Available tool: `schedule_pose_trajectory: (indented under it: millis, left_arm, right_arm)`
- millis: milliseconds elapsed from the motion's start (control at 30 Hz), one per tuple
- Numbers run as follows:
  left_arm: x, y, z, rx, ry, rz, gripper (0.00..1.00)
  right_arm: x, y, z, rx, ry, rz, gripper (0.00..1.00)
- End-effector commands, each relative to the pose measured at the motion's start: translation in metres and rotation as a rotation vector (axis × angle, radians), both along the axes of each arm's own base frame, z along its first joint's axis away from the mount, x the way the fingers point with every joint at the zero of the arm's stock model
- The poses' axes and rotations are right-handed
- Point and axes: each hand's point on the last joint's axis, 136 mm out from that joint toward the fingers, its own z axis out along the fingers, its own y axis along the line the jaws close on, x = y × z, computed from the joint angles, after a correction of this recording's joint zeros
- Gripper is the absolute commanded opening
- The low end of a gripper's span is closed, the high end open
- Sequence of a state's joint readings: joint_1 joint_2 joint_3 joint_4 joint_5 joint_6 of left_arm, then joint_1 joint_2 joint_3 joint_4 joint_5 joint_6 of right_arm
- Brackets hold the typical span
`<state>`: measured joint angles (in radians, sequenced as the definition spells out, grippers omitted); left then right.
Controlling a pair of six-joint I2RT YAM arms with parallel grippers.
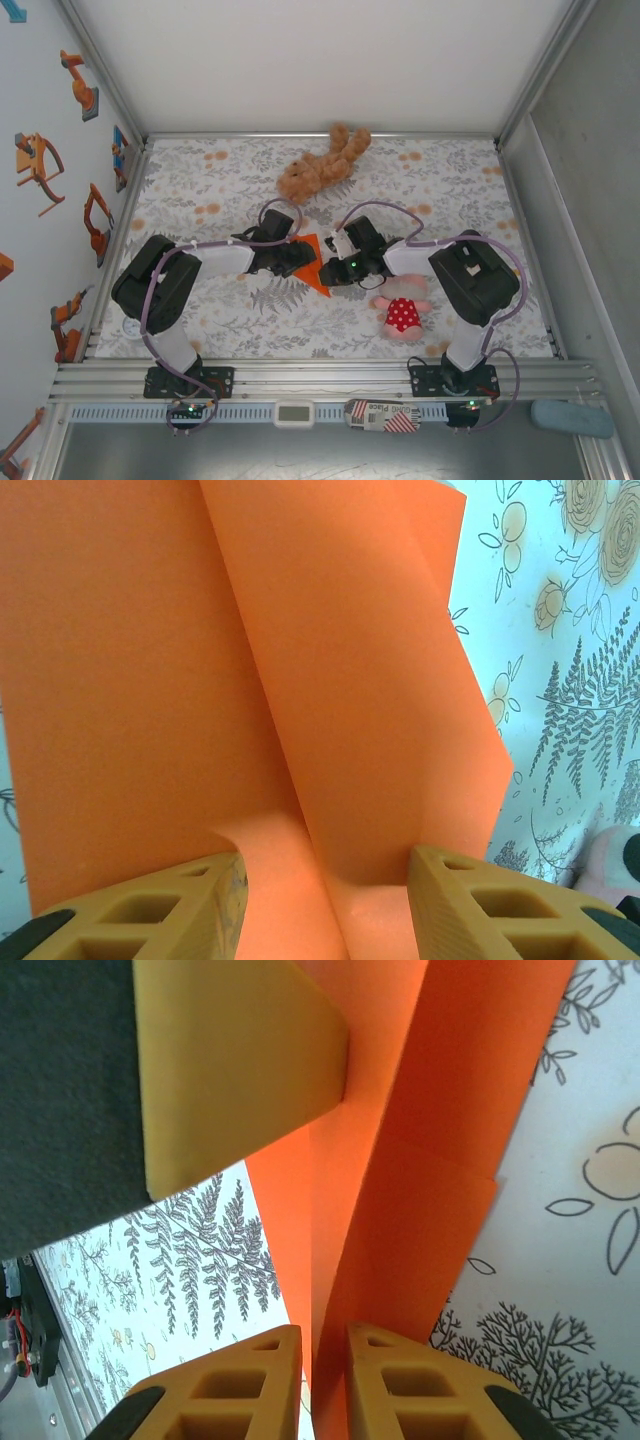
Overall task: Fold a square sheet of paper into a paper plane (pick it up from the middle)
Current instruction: Fourth fold the wing at the center of the table.
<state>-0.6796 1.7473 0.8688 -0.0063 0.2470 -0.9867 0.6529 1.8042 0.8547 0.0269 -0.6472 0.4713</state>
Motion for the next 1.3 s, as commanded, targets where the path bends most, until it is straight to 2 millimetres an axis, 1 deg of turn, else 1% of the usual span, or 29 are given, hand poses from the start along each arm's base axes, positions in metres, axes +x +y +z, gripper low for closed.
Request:
schedule_pose_trajectory:
  millis: [0, 167, 300, 433, 533, 700, 767, 900, 1067, 1267]
  left_arm:
    - [-0.031, 0.032, -0.049, 0.169, 0.138, 0.000, 0.48]
    - [-0.032, 0.033, -0.051, 0.174, 0.145, 0.001, 0.48]
    - [-0.033, 0.034, -0.052, 0.178, 0.152, 0.001, 0.48]
    - [-0.034, 0.034, -0.053, 0.180, 0.158, -0.002, 0.48]
    - [-0.035, 0.035, -0.054, 0.185, 0.163, -0.001, 0.48]
    - [-0.036, 0.037, -0.055, 0.202, 0.174, 0.003, 0.48]
    - [-0.036, 0.039, -0.055, 0.210, 0.176, 0.010, 0.48]
    - [-0.037, 0.042, -0.055, 0.230, 0.190, 0.023, 0.48]
    - [-0.041, 0.049, -0.058, 0.270, 0.227, 0.044, 0.48]
    - [-0.046, 0.054, -0.063, 0.308, 0.271, 0.056, 0.49]
  right_arm:
    - [-0.003, -0.001, 0.003, 0.007, 0.008, 0.018, 0.17]
    - [-0.006, -0.003, -0.003, 0.000, 0.023, 0.027, 0.15]
    - [-0.005, -0.002, -0.009, -0.008, 0.032, 0.028, 0.11]
    - [-0.004, -0.001, -0.013, -0.016, 0.037, 0.026, 0.10]
    - [-0.001, -0.001, -0.009, -0.011, 0.024, 0.025, 0.10]
    - [0.006, -0.002, 0.011, 0.001, -0.032, 0.008, 0.15]
    - [0.009, -0.005, 0.014, -0.012, -0.056, -0.003, 0.17]
    - [0.014, -0.011, 0.009, -0.058, -0.081, -0.024, 0.19]
    - [0.021, -0.008, 0.012, -0.050, -0.100, -0.031, 0.20]
    - [0.024, -0.001, 0.008, -0.037, -0.088, -0.023, 0.20]
